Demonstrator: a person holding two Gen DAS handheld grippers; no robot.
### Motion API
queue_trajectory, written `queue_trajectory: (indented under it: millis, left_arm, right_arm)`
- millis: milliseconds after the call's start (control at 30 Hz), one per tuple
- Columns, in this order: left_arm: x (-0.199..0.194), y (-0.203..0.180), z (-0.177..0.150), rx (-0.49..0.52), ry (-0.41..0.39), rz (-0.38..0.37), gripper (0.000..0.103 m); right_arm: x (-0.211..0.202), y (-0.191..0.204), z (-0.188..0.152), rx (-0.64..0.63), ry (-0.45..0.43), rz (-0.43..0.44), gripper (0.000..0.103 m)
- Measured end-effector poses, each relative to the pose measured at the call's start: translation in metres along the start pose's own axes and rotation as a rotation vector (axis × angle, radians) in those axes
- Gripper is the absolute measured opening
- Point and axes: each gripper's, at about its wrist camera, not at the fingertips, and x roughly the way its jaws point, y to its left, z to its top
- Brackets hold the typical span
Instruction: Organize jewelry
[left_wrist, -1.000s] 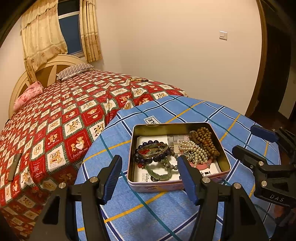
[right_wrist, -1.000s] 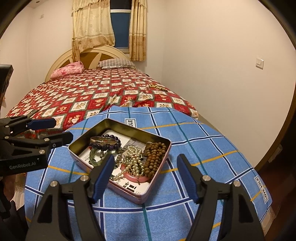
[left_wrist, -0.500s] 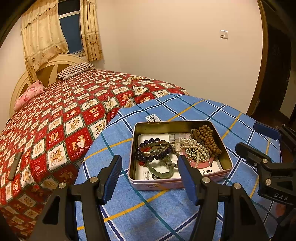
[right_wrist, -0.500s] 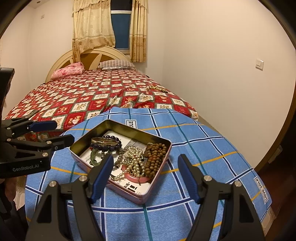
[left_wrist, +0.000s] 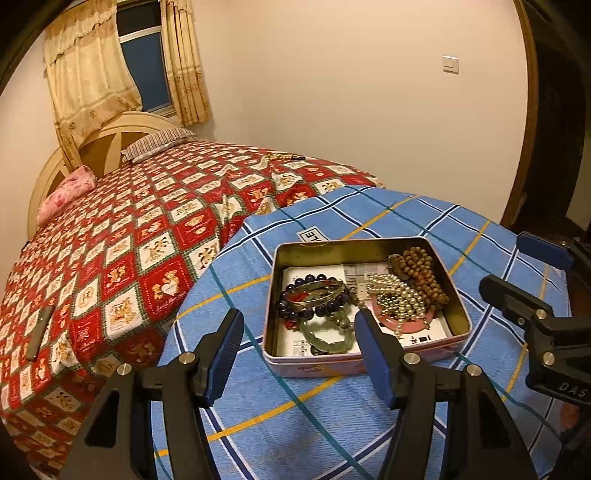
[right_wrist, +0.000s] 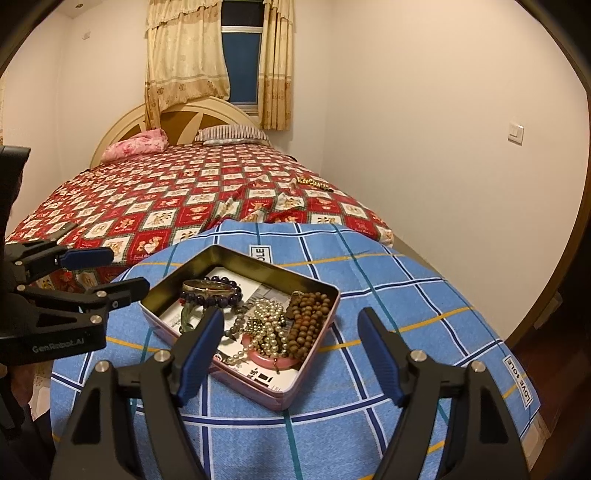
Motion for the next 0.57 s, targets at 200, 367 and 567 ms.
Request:
queue_trajectory:
  millis: [200,367,567]
  left_arm:
    - [0.0011,0.0026,-0.001,-0.007,0.004,0.021,0.064]
    - [-0.0007,0.0017,-0.0028,0.004,-0.014,0.022,0.066]
    - [-0.0028,0.0002,-0.0035,0.012,-0.024,0.02,0.066]
  right_arm:
    - [0.0005,-0.0008,-0.0002,0.002,0.003,0.002,0.077]
    - [0.0008,-0.0015,0.0,0.001,0.003,0.001,0.077]
    - [0.0031,-0.0047,-0.0059,0.008,0.009,-0.008,0.078]
